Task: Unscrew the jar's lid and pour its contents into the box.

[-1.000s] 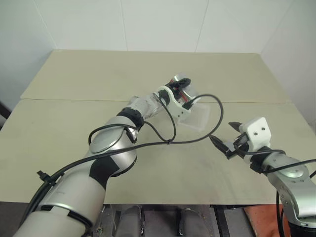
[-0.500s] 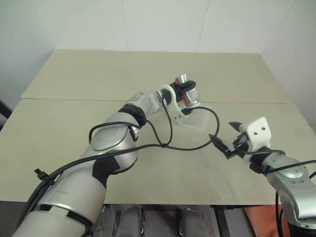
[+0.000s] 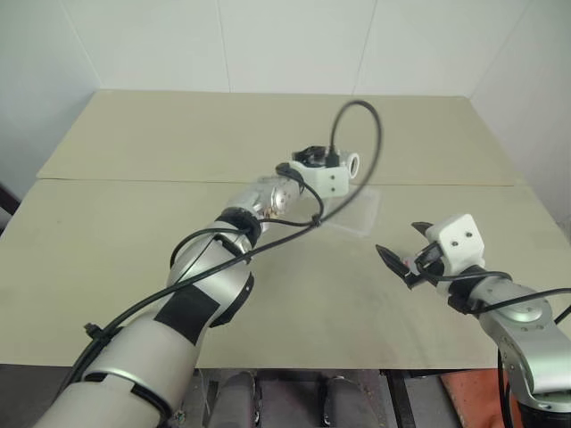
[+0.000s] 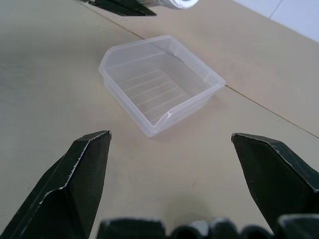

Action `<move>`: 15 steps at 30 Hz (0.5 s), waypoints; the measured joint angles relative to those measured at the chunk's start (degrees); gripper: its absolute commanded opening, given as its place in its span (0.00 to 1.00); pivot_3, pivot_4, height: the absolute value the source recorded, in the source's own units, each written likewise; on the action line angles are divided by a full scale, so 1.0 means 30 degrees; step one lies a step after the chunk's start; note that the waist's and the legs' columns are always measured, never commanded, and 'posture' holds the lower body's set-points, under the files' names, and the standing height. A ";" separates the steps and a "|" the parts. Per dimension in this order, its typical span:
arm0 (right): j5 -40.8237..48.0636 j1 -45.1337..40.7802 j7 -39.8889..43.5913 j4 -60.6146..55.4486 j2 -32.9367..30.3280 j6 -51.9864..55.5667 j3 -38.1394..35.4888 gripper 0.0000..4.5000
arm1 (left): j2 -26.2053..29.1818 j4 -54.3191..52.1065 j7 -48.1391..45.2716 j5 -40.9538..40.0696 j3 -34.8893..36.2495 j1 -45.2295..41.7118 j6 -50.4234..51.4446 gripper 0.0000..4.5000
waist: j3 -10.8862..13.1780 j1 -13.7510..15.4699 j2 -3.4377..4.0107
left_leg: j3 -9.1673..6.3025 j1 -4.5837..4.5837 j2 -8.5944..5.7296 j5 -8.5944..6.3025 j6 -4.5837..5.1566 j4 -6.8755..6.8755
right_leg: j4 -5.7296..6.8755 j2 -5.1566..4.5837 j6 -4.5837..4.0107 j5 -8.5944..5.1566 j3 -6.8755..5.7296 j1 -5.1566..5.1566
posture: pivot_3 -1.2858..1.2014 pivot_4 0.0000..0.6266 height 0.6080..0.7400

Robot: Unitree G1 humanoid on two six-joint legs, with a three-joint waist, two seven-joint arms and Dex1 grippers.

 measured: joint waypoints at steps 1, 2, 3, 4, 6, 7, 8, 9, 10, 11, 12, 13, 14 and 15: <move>-0.0096 -0.0027 0.0001 0.0119 0.0000 -0.0011 0.0030 1.00 | -0.0075 -0.0069 -0.0518 -0.0924 0.0937 0.0077 0.0284 0.61 | 0.0000 -0.0009 0.0000 | -0.0001 0.0000 0.0000 0.0000 0.0000 0.0002 | 0.0000 0.0000 0.0000 0.0000 0.0000 0.0001 | 0.52 0.24 1.00; -0.0128 -0.0061 0.0002 0.0173 0.0000 -0.0011 0.0060 1.00 | -0.0096 -0.0184 -0.0931 -0.1598 0.1672 0.0198 0.0491 0.61 | -0.0001 -0.0027 0.0001 | -0.0002 0.0000 0.0000 0.0000 0.0000 0.0003 | 0.0003 0.0000 0.0000 0.0000 0.0002 0.0003 | 0.52 0.24 1.00; -0.0133 -0.0123 0.0010 0.0199 0.0000 -0.0011 0.0097 1.00 | -0.0088 -0.0283 -0.1231 -0.2072 0.2148 0.0335 0.0683 0.61 | -0.0001 -0.0062 0.0001 | -0.0003 0.0001 -0.0001 0.0000 0.0000 0.0002 | 0.0010 0.0000 0.0000 0.0000 0.0000 0.0003 | 0.52 0.24 1.00; -0.0137 -0.0194 0.0026 0.0222 0.0000 -0.0014 0.0114 1.00 | -0.0062 -0.0336 -0.1409 -0.2213 0.2336 0.0470 0.0694 0.61 | -0.0001 -0.0079 0.0001 | -0.0005 0.0001 -0.0003 0.0000 0.0000 0.0002 | 0.0012 0.0000 0.0001 0.0000 0.0000 0.0004 | 0.52 0.24 1.00; -0.0149 -0.0322 0.0082 0.0298 0.0000 -0.0064 0.0132 1.00 | -0.0039 -0.0339 -0.1571 -0.2282 0.2344 0.0744 0.0682 0.61 | -0.0001 -0.0082 0.0001 | -0.0006 0.0001 -0.0005 0.0000 -0.0001 0.0002 | 0.0016 0.0001 0.0001 0.0001 -0.0001 0.0007 | 0.52 0.24 1.00; -0.0149 -0.0358 0.0106 0.0338 0.0000 -0.0069 0.0149 1.00 | 0.0019 -0.0338 -0.1539 -0.2187 0.2258 0.0875 0.0662 0.61 | -0.0001 -0.0083 0.0001 | -0.0006 0.0001 -0.0005 0.0000 0.0000 0.0002 | 0.0017 0.0000 0.0002 0.0001 -0.0001 0.0008 | 0.52 0.24 1.00; -0.0153 -0.0383 0.0123 0.0373 0.0000 -0.0070 0.0158 1.00 | 0.0109 -0.0338 -0.1431 -0.1963 0.2074 0.0956 0.0639 0.61 | -0.0001 -0.0086 0.0000 | -0.0006 0.0001 -0.0006 0.0000 0.0000 0.0002 | 0.0017 0.0000 0.0002 0.0002 -0.0001 0.0008 | 0.52 0.24 1.00; -0.0161 -0.0416 0.0149 0.0452 -0.0001 -0.0073 0.0162 1.00 | 0.0243 -0.0338 -0.1259 -0.1660 0.1792 0.0988 0.0620 0.61 | 0.0000 -0.0090 0.0000 | -0.0006 0.0001 -0.0006 0.0000 0.0000 0.0002 | 0.0018 0.0001 0.0002 0.0002 0.0000 0.0008 | 0.52 0.24 1.00; -0.0171 -0.0436 0.0164 0.0512 -0.0001 -0.0073 0.0170 1.00 | 0.0430 -0.0344 -0.0881 -0.1134 0.1268 0.0968 0.0474 0.61 | -0.0001 -0.0084 0.0001 | -0.0006 0.0001 -0.0006 0.0000 0.0000 0.0002 | 0.0019 0.0001 0.0002 0.0002 0.0000 0.0008 | 0.52 0.24 1.00; -0.0173 -0.0463 0.0177 0.0521 -0.0001 -0.0076 0.0179 1.00 | 0.0646 -0.0346 -0.0401 -0.0473 0.0623 0.0940 0.0205 0.61 | -0.0001 -0.0083 0.0000 | -0.0006 0.0001 -0.0007 0.0000 0.0000 0.0002 | 0.0018 0.0001 0.0003 0.0002 0.0001 0.0008 | 0.52 0.24 1.00; -0.0189 -0.0476 0.0181 0.0526 -0.0001 -0.0078 0.0180 1.00 | 0.0921 -0.0347 0.0287 0.0431 -0.0315 0.0832 -0.0140 0.61 | 0.0000 -0.0080 -0.0001 | -0.0007 0.0000 -0.0008 0.0000 0.0000 0.0002 | 0.0019 0.0001 0.0003 0.0002 0.0000 0.0008 | 0.52 0.24 1.00; -0.0212 -0.0478 0.0181 0.0529 -0.0001 -0.0079 0.0182 1.00 | 0.1143 -0.0342 0.1047 0.1370 -0.1239 0.0610 -0.0379 0.61 | 0.0000 -0.0056 -0.0001 | -0.0009 -0.0003 -0.0010 -0.0001 0.0001 0.0002 | 0.0016 0.0001 0.0003 0.0002 0.0000 0.0008 | 0.52 0.24 1.00; -0.0254 -0.0478 0.0180 0.0531 -0.0001 -0.0079 0.0200 1.00 | 0.1380 -0.0341 0.2146 0.2644 -0.2449 0.0200 -0.0718 0.61 | 0.0001 -0.0010 -0.0003 | -0.0014 -0.0015 -0.0012 -0.0001 0.0001 0.0003 | 0.0016 0.0001 0.0005 0.0004 -0.0003 0.0008 | 0.52 0.24 1.00; -0.0288 -0.0477 0.0180 0.0531 -0.0001 -0.0081 0.0219 1.00 | 0.1573 -0.0338 0.3135 0.3763 -0.3582 -0.0256 -0.1008 0.61 | 0.0001 0.0037 -0.0002 | -0.0016 -0.0021 -0.0015 -0.0002 0.0002 0.0005 | 0.0015 0.0001 0.0008 0.0005 -0.0007 0.0008 | 0.52 0.24 1.00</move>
